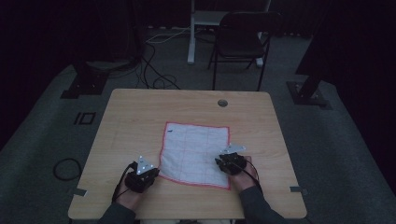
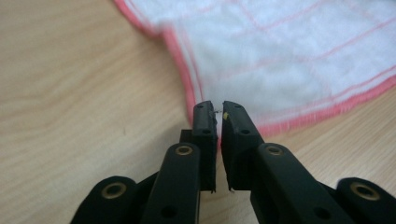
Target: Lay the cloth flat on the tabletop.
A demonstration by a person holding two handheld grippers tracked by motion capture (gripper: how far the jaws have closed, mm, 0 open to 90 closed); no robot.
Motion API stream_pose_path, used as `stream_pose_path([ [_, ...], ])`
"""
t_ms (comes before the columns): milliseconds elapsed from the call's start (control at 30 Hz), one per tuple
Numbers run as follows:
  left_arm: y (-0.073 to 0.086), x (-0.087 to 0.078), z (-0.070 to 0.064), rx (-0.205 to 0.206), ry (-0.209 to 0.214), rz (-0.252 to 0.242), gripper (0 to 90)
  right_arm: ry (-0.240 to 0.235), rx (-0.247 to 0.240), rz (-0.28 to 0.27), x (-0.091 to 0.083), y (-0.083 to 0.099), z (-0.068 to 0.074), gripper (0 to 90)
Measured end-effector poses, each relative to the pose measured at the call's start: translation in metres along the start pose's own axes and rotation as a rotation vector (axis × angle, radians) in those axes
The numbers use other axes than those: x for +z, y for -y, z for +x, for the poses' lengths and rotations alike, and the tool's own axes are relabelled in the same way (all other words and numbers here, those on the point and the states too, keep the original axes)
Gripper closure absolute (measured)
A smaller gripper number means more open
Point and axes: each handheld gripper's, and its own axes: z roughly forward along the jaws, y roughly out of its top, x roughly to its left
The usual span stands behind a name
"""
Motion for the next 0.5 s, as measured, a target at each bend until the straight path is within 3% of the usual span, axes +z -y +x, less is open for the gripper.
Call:
stream_pose_path([
  [167, -0.016, 0.005, 0.002, 0.013, -0.011, -0.032, 80.1, 0.0, 0.004, -0.005, -0.001, 0.001, 0.001, 68.5],
  [367, -0.037, 0.025, 0.005, 0.022, -0.017, -0.051, 76.5, 0.004, 0.019, -0.006, 0.0, 0.004, 0.002, 64.4],
  [500, -0.043, 0.044, 0.009, 0.031, -0.029, -0.006, 76.2, 0.005, 0.032, -0.007, 0.0, 0.004, 0.001, 62.2],
])
